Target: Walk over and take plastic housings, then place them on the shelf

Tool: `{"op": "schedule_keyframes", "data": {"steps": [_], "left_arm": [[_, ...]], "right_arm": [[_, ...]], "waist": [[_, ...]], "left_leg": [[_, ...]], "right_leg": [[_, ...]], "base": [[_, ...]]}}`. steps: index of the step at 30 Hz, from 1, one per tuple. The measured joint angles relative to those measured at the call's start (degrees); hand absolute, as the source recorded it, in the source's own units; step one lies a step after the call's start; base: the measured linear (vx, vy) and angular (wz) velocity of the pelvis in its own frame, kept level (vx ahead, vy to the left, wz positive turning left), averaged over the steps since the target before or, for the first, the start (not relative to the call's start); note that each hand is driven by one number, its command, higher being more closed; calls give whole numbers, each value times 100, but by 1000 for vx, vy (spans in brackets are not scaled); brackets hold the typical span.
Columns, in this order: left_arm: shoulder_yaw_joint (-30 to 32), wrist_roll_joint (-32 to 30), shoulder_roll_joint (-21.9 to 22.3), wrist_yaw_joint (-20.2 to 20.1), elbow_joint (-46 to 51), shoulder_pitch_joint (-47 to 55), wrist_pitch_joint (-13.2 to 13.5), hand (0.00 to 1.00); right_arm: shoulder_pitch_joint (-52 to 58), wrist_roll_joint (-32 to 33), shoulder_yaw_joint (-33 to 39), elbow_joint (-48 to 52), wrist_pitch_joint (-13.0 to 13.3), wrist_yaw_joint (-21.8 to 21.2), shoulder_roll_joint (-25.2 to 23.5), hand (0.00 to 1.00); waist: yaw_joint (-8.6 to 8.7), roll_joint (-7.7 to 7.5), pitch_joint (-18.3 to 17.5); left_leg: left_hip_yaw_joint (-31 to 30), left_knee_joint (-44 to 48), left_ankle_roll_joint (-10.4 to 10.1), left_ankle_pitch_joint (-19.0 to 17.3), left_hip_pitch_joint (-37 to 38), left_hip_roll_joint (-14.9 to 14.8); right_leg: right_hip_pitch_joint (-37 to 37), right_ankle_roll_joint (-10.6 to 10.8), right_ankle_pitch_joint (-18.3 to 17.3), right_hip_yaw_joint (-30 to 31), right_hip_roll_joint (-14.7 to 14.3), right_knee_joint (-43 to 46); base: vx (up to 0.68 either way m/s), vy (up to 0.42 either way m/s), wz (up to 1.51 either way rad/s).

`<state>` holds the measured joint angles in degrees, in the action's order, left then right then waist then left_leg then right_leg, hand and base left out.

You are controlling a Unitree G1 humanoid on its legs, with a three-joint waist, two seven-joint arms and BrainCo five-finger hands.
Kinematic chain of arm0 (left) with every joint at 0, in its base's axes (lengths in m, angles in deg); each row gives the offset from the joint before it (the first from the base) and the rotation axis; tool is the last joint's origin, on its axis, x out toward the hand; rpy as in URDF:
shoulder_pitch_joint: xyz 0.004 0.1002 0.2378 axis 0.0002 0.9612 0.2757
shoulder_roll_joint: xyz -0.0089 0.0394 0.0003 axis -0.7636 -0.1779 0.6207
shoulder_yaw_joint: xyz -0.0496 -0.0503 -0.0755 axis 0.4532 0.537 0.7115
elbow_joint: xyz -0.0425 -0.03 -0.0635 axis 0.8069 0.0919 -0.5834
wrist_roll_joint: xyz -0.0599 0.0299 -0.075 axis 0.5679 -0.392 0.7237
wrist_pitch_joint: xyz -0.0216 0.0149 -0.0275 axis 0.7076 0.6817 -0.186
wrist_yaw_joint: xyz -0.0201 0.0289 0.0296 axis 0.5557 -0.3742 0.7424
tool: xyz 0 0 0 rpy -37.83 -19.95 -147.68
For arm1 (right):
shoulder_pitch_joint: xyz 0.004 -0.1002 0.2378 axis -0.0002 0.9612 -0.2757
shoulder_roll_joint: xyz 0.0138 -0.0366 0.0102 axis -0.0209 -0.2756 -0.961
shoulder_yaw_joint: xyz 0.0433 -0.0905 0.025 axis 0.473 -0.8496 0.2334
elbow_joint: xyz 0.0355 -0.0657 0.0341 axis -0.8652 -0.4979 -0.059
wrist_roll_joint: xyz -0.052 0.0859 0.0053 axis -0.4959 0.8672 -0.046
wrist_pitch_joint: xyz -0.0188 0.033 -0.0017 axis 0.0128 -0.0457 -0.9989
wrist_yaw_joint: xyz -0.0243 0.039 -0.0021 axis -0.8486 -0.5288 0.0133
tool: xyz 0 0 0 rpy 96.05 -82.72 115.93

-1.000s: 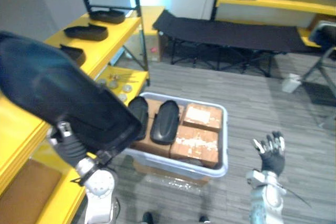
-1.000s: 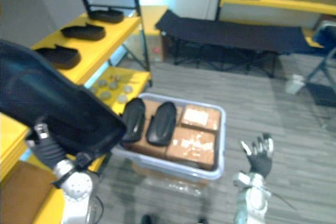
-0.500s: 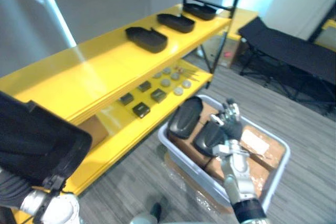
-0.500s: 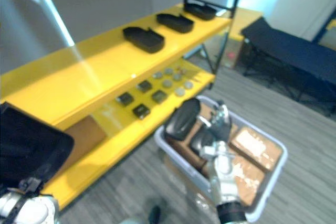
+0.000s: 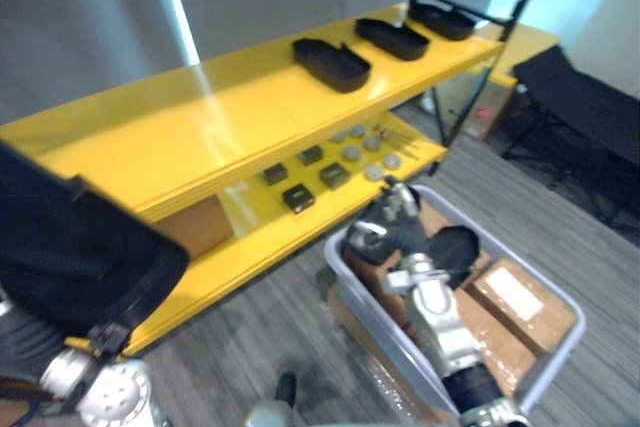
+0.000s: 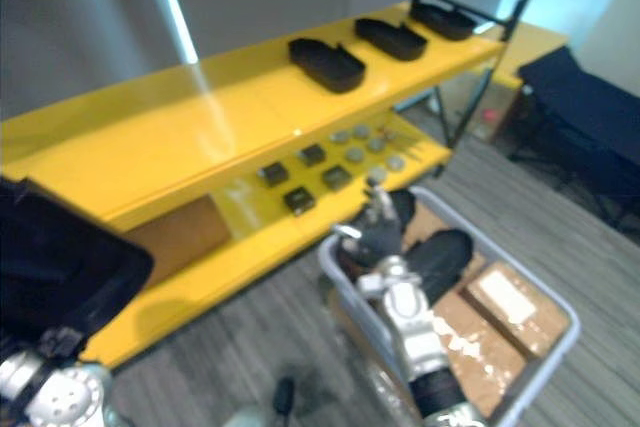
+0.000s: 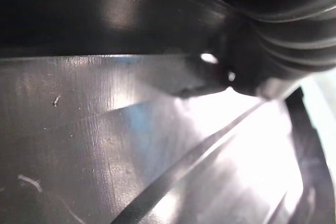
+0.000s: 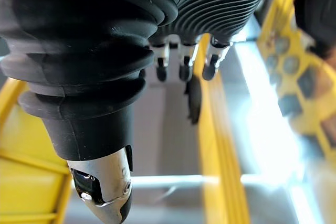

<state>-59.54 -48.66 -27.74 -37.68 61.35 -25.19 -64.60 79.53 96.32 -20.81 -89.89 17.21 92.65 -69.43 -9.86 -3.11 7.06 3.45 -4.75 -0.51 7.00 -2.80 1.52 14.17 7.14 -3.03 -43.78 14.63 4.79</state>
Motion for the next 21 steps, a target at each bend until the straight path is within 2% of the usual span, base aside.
{"op": "schedule_keyframes", "data": {"steps": [2, 5, 8, 9, 11, 14, 18, 20, 21], "left_arm": [[-6, -6, -165, -173, 176, -40, 9, 100], [-103, -22, -397, -523, 286, -168, 94, 100], [-398, -30, -895, -914, 73, -499, 157, 100], [-516, -10, -1080, -1037, -67, -645, 197, 100], [-567, -1, -1168, -1212, -270, -768, 217, 100], [-570, 159, -1192, -1385, -577, -778, 181, 100], [-628, 228, -1163, -1506, -610, -595, 143, 100], [-695, 226, -1068, -1571, -609, -505, 144, 100], [-739, 227, -963, -1594, -605, -413, 157, 100]], "right_arm": [[11, 77, 148, 163, 19, -155, 10, 0], [80, 114, 401, 402, 115, -441, 121, 0], [518, 126, 874, 834, 220, -554, 314, 0], [689, 130, 1108, 985, 238, -598, 349, 0], [840, 233, 1347, 1061, 268, -641, 392, 0], [862, 281, 1484, 1058, 268, -831, 490, 0], [802, 350, 1478, 1056, 268, -1112, 490, 0], [798, 350, 1478, 1058, 268, -1136, 491, 0], [796, 350, 1478, 1069, 268, -1141, 490, 0]], "waist": [[11, 34, 21], [141, 110, 60], [328, 161, 86], [446, 162, 89], [538, 169, 83], [528, 133, 86], [476, 145, 95], [451, 187, 122], [450, 255, 176]], "left_leg": [[32, -1, 44, -32, 71, 32], [-48, -30, 105, -138, 120, 60], [-403, -33, 110, -140, 78, 129], [-524, -33, 111, -138, 32, 135], [-729, -31, 106, -76, -46, 138], [-792, 1, 105, 234, -183, 179], [-750, 4, 58, 405, -232, 172], [-735, 3, 17, 433, -238, 121], [-726, 1, -10, 447, -262, 72]], "right_leg": [[3, -1, 0, 27, 80, 120], [-25, -28, -16, 353, 158, 413], [-110, -183, -108, 1312, 158, 858], [-153, -245, -146, 1624, 124, 1027], [-202, -273, -181, 1855, 58, 1170], [-196, -260, -402, 1859, 32, 1073], [-76, -185, -633, 1878, -40, 829], [-72, -142, -706, 1881, -100, 795], [-71, -179, -813, 1881, -173, 763]], "base": [[16, 48, -4], [-1, 28, 16], [16, 12, 67], [66, -51, 101], [62, -83, 69], [67, -116, 25], [51, -130, 7], [-28, -113, -7], [-80, -90, -6]]}}
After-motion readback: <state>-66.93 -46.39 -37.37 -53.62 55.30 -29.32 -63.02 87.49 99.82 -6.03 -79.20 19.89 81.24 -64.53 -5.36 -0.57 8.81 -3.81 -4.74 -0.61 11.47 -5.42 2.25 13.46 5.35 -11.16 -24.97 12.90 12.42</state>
